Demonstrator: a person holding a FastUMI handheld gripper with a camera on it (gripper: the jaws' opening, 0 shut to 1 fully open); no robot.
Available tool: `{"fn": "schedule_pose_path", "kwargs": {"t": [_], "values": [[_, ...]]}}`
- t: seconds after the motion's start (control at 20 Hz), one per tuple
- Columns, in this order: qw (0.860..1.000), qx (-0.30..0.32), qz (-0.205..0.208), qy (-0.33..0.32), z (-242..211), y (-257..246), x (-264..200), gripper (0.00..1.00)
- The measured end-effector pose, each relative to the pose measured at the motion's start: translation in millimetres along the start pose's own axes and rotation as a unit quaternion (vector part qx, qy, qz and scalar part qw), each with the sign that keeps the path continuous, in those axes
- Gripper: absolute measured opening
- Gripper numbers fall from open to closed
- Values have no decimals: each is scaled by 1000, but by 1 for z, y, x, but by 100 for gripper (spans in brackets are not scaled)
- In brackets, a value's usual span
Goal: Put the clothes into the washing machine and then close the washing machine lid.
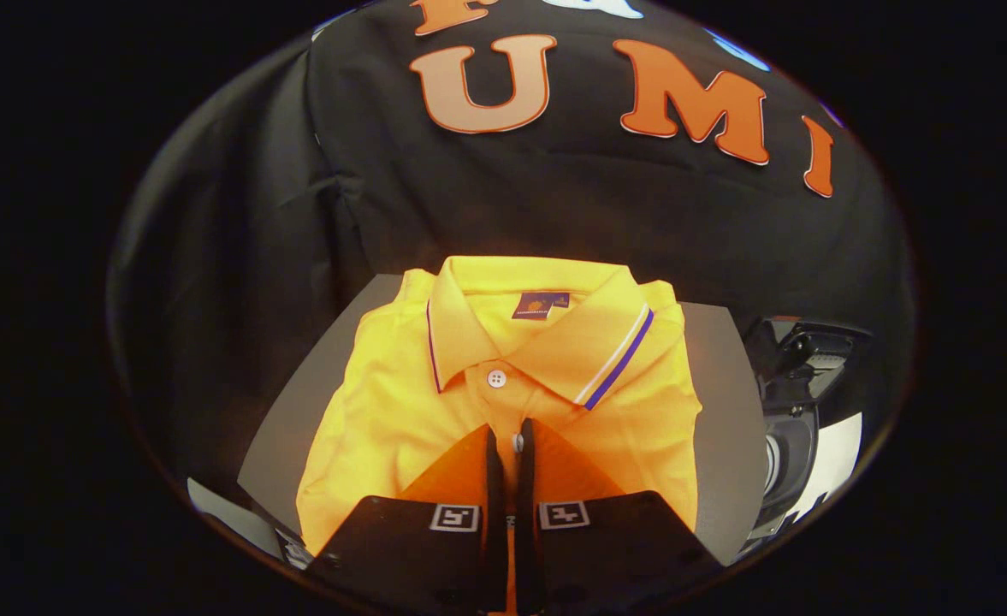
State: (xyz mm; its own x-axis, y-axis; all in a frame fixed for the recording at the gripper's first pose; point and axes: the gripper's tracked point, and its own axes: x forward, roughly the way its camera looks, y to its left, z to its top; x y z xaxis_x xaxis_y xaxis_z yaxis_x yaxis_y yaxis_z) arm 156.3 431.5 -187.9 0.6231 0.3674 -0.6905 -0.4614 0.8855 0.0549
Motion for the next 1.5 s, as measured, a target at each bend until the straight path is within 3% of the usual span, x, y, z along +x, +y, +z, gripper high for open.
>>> {"fn": "schedule_pose_path", "kwargs": {"t": [0.15, 0.25, 0.45, 0.75, 0.95, 1.2, 1.5], "values": [[995, -6, 3, -96, 9, 2, -2, 8], [984, -30, 8, -174, 24, 10, -21, 8], [955, -23, 35, -294, 58, 30, -102, 8], [922, -22, 44, -385, 89, 22, -211, 7], [909, -8, 45, -415, 81, -38, -266, 7], [892, -10, 15, -451, 82, -156, -308, 7], [905, -21, -21, -425, 56, -288, -315, 7]]}}
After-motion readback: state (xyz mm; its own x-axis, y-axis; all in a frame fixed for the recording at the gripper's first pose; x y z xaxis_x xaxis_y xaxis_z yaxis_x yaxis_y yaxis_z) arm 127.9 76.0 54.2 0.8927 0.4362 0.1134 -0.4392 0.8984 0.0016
